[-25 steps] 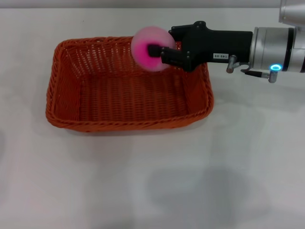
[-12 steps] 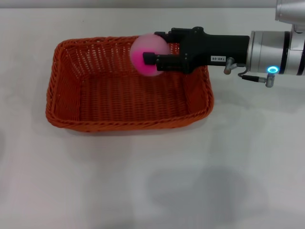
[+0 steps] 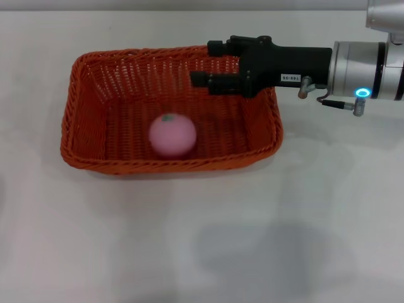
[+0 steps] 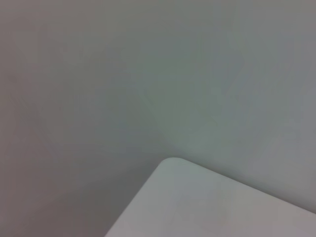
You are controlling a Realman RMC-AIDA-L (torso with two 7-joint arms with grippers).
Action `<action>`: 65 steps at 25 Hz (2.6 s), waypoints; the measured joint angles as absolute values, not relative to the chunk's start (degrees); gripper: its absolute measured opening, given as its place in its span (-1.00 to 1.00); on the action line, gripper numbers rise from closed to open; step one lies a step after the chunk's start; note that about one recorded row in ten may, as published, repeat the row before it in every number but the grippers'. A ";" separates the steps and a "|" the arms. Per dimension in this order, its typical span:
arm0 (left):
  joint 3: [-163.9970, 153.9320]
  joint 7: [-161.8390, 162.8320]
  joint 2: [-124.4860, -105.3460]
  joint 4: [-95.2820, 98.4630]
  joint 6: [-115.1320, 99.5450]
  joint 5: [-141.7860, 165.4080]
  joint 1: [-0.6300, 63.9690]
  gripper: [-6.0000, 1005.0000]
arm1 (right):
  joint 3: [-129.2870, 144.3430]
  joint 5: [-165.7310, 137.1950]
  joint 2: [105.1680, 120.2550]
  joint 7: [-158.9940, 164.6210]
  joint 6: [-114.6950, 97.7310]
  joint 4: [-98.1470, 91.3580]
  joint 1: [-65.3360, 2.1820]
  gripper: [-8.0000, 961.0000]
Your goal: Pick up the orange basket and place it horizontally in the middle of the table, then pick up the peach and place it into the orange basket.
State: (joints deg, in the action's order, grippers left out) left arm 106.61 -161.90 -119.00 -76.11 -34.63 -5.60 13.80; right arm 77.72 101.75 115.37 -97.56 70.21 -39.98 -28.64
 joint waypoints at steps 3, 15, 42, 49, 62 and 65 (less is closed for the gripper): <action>106.55 -161.90 -119.00 -76.11 -34.63 -5.62 13.59 0.72 | 77.40 101.80 115.25 -98.82 67.08 -40.10 -28.46 0.74; 106.52 -161.89 -119.01 -75.87 -33.62 -5.60 13.33 0.72 | 67.68 102.71 115.30 -102.98 58.29 -38.84 -26.09 0.73; 102.40 -161.89 -119.15 -52.77 7.40 -1.23 13.51 0.72 | 37.02 130.85 115.38 -150.88 48.25 -11.16 -26.28 0.73; 102.16 -161.89 -119.03 -38.78 25.69 -0.51 15.84 0.72 | 29.63 130.91 115.40 -158.46 47.39 -7.35 -26.29 0.73; 106.57 -161.70 -119.21 -18.76 44.20 -2.03 22.18 0.72 | 26.89 130.96 115.39 -160.00 42.29 -6.88 -25.80 0.73; 106.59 -161.71 -119.21 -18.59 44.42 -2.05 22.27 0.72 | 26.70 130.96 115.33 -160.02 42.32 -7.06 -25.57 0.73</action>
